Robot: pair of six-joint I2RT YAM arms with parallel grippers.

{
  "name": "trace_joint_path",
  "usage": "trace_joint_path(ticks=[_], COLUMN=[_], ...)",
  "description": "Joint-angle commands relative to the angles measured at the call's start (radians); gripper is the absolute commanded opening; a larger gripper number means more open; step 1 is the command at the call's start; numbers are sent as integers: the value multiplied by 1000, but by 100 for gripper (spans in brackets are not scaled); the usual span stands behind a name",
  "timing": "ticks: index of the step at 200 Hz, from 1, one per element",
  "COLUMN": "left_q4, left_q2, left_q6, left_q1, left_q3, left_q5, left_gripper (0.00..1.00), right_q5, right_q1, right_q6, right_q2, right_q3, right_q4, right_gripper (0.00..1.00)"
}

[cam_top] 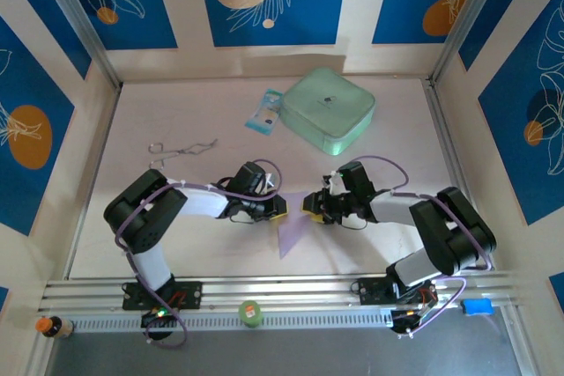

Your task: Fold a paper plane with a square sheet of paper (pick it up from the middle)

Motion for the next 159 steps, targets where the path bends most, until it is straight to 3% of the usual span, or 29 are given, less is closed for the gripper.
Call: trace_joint_path(ticks=[1, 159], left_q4=[-36, -53], left_q2=[2, -8], left_q6=[-4, 12], left_q1=[1, 2], left_q3=[-31, -24], left_q5=[-27, -31], left_gripper=[16, 15], right_q5=[-59, -133], right_q1=[-6, -30], right_q6=[-62, -162], right_q2=[24, 139], right_q3=[29, 83], right_q4=[15, 15], right_gripper=[39, 37])
